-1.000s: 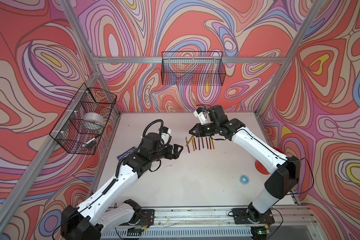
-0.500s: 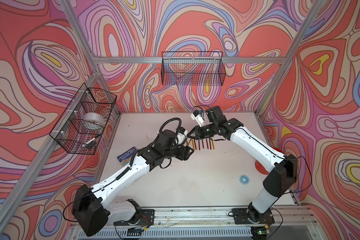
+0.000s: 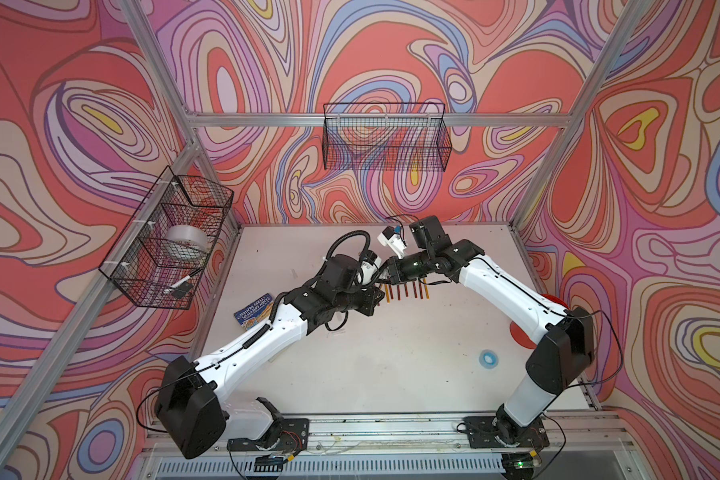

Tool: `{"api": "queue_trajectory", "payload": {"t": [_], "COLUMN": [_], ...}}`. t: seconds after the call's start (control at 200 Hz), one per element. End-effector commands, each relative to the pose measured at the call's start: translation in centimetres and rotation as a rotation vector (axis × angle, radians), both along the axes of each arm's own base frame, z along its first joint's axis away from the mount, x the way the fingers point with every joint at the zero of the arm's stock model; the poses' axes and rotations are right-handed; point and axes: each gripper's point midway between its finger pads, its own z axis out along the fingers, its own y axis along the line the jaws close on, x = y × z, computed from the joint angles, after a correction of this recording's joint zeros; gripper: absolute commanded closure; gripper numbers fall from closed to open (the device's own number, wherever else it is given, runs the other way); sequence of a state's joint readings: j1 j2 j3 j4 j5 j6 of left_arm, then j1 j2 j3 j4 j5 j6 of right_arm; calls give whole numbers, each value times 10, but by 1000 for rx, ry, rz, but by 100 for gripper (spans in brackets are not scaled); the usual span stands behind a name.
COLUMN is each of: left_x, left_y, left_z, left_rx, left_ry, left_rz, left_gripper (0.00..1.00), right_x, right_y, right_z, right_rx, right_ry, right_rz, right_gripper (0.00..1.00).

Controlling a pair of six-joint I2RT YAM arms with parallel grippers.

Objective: Remove protective caps from carving knives
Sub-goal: Remove the protective sleeve from the carving knife.

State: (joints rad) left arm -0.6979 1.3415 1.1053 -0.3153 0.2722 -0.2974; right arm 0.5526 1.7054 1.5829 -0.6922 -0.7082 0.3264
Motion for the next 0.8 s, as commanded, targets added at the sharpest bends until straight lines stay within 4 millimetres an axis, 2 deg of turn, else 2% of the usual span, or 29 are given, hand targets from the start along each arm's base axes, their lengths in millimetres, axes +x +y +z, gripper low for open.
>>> {"api": "queue_trajectory", "payload": {"t": [0.0, 0.02, 0.065, 0.135, 0.371, 0.571, 0.796], "left_x": [5, 6, 6, 6, 3, 2, 2], "left_y": [-2, -2, -1, 1, 2, 2, 0], "left_z": [9, 9, 9, 8, 8, 2, 1], "left_rx": [-6, -6, -2, 3, -8, -7, -15], "left_ry": [-19, -20, -21, -23, -22, -4, 3], "left_rz": [11, 15, 20, 25, 22, 21, 25], "left_gripper": [100, 100, 100, 100, 100, 100, 100], "right_x": [-5, -5, -6, -3, 15, 18, 17], "right_y": [4, 5, 6, 5, -2, -11, -18], "right_z": [4, 5, 7, 11, 23, 38, 33], "right_rx": [44, 50, 63, 79, 57, 52, 29], "right_ry": [-6, -9, -14, -33, -102, -169, -163], "right_rz": [41, 44, 44, 22, -80, -138, -159], "right_gripper": [100, 99, 89, 78, 56, 56, 77]}}
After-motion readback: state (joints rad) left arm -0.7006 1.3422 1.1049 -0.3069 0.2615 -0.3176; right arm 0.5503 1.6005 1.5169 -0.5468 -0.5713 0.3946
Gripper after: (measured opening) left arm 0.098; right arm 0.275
